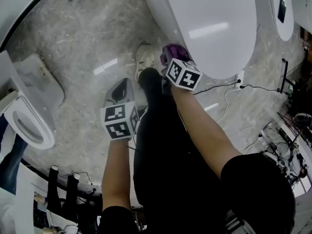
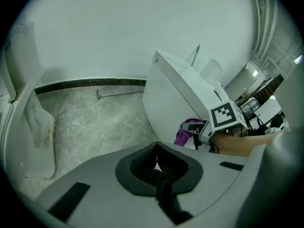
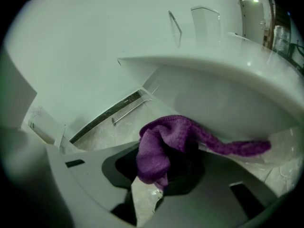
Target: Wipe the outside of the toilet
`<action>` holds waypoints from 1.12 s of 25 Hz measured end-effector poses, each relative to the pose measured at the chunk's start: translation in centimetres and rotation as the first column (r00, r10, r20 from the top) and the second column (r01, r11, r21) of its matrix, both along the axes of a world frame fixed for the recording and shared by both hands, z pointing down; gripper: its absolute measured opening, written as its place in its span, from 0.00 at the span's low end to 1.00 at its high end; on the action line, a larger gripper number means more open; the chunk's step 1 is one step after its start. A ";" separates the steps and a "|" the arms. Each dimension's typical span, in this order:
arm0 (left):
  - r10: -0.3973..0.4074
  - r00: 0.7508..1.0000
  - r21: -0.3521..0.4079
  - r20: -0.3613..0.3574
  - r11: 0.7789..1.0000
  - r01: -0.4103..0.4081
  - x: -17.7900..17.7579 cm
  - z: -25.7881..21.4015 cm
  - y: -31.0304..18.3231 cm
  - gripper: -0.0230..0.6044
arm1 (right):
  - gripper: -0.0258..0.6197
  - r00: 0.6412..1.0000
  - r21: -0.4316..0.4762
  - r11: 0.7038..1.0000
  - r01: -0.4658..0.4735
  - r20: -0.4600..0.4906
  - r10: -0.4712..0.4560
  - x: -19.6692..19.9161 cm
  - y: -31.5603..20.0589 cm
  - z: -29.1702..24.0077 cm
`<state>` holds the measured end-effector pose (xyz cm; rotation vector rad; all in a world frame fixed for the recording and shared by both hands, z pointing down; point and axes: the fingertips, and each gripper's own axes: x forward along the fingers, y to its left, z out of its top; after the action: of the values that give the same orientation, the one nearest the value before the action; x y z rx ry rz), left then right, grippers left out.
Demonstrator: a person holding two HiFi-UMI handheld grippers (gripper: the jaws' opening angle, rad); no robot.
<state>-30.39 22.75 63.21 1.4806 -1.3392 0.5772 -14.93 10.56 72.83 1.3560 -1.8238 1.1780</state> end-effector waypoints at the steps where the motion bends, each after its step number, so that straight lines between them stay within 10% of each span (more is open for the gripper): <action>1: 0.003 1.000 -0.002 0.001 1.000 -0.003 -0.3 -0.2 -0.8 0.05 | 0.22 1.000 -0.004 1.000 -0.011 0.001 0.011 -0.4 -0.5 -0.1; 28: 0.075 0.997 -0.047 0.015 0.996 -0.074 -8.7 -0.1 -19.0 0.05 | 0.22 0.964 -0.071 0.961 -0.267 -0.001 0.267 -8.2 -12.9 0.5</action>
<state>-39.05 3.77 63.10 1.4955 -1.2799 0.6659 -23.16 -2.31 73.29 1.5945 -1.6230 1.3728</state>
